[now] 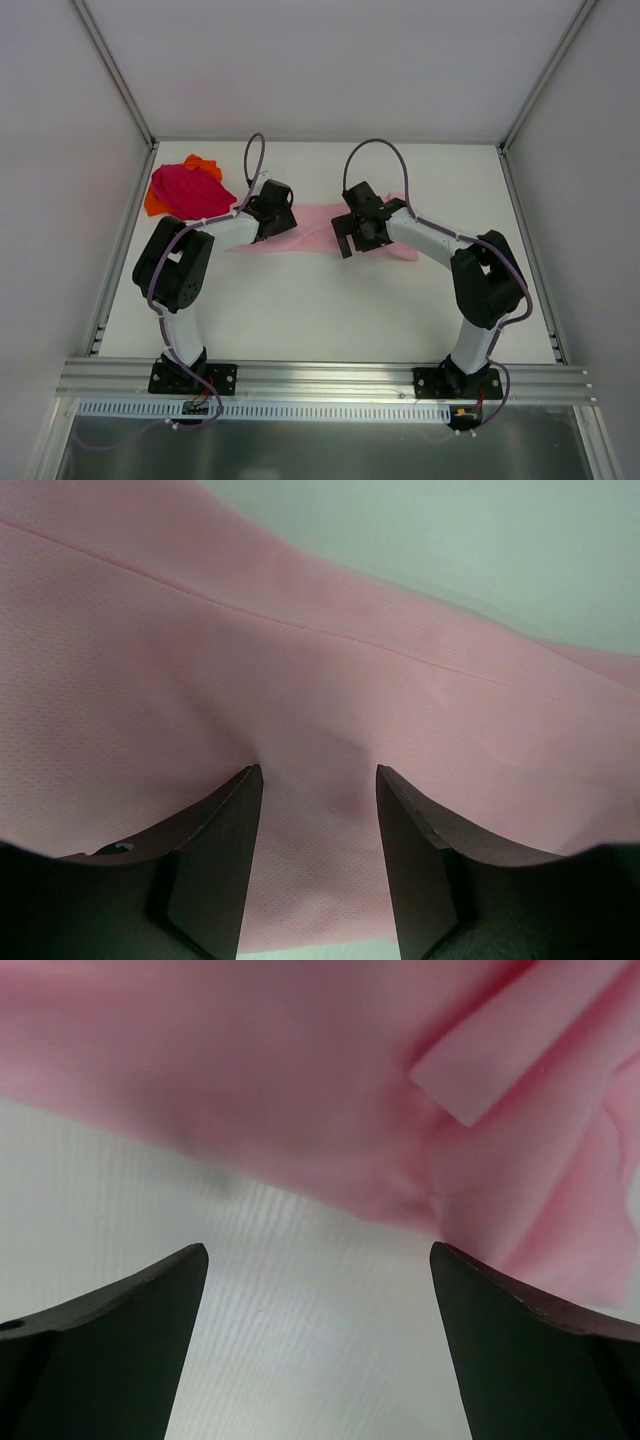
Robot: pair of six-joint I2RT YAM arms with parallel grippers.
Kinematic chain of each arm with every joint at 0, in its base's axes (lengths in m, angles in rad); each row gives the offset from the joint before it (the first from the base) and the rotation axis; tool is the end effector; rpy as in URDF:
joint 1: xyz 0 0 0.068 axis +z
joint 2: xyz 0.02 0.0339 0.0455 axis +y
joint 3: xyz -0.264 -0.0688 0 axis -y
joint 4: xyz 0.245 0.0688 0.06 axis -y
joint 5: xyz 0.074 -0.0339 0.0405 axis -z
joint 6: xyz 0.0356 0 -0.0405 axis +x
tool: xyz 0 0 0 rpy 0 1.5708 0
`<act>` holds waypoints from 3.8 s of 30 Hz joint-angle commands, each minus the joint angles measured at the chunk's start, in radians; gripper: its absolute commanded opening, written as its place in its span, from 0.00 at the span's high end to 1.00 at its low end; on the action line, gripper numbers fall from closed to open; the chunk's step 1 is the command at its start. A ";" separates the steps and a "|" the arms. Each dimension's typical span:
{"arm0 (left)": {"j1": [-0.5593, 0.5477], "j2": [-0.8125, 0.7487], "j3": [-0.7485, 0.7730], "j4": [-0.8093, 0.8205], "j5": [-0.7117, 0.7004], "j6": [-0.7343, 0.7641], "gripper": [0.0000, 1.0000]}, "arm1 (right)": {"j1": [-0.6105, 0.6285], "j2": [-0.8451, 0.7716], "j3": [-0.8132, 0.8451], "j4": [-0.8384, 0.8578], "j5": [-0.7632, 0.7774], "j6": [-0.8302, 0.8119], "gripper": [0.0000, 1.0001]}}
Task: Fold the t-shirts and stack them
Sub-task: Rotate the tshirt 90 degrees
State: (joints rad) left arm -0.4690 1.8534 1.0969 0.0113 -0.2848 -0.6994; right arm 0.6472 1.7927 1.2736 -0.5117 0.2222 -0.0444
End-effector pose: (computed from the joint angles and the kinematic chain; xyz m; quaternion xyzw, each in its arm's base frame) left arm 0.3546 -0.1685 0.1691 -0.1608 0.8942 -0.1106 0.4030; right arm 0.3051 0.2207 0.2083 -0.2968 0.9112 -0.0233 0.2849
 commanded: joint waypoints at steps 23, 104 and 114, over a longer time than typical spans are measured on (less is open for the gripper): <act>-0.020 -0.140 -0.310 0.157 0.164 -0.055 0.57 | -0.147 0.097 0.207 -0.108 -0.283 0.008 0.00; -0.323 -0.418 -0.463 0.142 -0.217 -0.005 0.52 | -0.239 -0.225 -0.243 0.316 -0.438 -0.043 0.00; -0.323 -0.362 -0.468 0.205 -0.169 0.003 0.53 | -0.239 -0.133 -0.119 0.335 -0.618 -0.084 0.19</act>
State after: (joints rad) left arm -0.7864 1.4837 0.6384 0.1631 -0.4717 -0.7143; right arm 0.4091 1.6508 1.0924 -0.2134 -0.3321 -0.1051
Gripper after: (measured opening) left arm 0.472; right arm 0.867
